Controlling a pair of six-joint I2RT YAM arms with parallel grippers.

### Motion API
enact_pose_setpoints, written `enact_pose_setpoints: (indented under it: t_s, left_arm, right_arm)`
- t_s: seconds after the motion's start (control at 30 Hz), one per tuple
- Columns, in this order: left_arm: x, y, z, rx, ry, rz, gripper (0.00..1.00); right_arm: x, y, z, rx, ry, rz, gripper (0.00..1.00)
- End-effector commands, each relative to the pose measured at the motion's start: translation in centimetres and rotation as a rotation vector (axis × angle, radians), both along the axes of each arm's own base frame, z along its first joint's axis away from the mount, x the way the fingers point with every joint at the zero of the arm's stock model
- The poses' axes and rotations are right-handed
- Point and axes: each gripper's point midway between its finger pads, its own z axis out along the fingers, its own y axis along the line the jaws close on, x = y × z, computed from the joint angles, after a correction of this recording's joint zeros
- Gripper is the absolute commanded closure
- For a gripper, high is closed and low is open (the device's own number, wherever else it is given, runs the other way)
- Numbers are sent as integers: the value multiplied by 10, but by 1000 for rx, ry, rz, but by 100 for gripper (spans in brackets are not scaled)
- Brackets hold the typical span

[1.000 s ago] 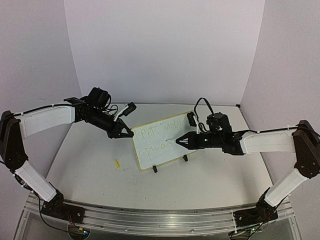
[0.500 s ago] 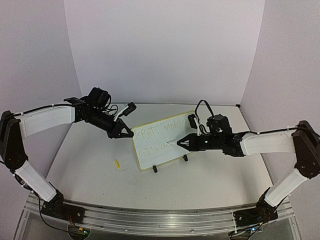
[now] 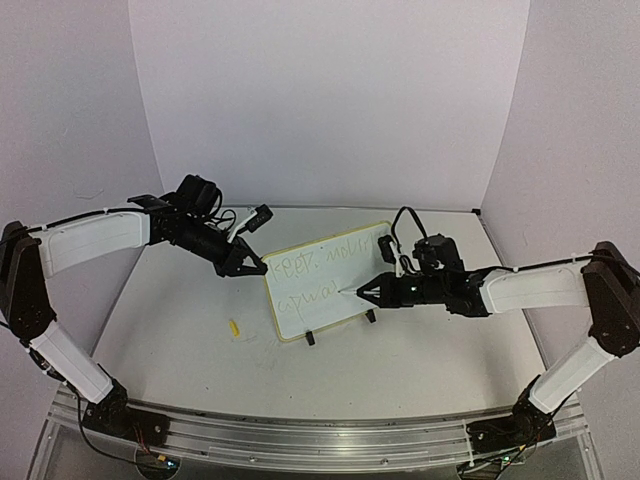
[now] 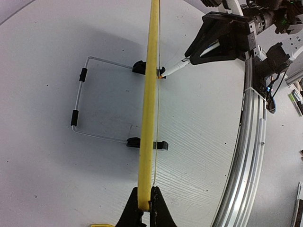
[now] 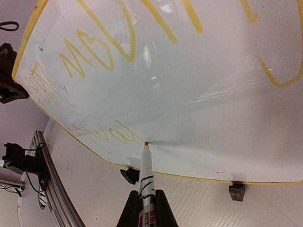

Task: Write a sentence on the whiteboard
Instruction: Write on the whiteboard with the whiteboard marker without the cap.

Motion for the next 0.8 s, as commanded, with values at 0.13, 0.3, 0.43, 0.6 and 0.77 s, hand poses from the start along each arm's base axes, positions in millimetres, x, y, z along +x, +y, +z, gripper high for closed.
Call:
enact_pose_setpoints:
  t_s: [0.13, 0.3, 0.43, 0.6, 0.77]
  left_arm:
    - [-3, 6, -20, 98, -6, -5, 100]
    - [-3, 6, -20, 98, -4, -6, 100]
    - [-3, 6, -19, 97, -6, -6, 100]
    - [-3, 6, -19, 96, -5, -7, 100]
    - [-3, 6, -19, 96, -5, -6, 100]
  right_arm:
    - [18, 9, 37, 90, -81, -29, 100]
    - [18, 9, 42, 106, -86, -31, 100]
    - [17, 6, 44, 105, -97, -47, 100]
    - [17, 0, 49, 109, -113, -70, 100]
    - [17, -2, 48, 105, -111, -79, 100]
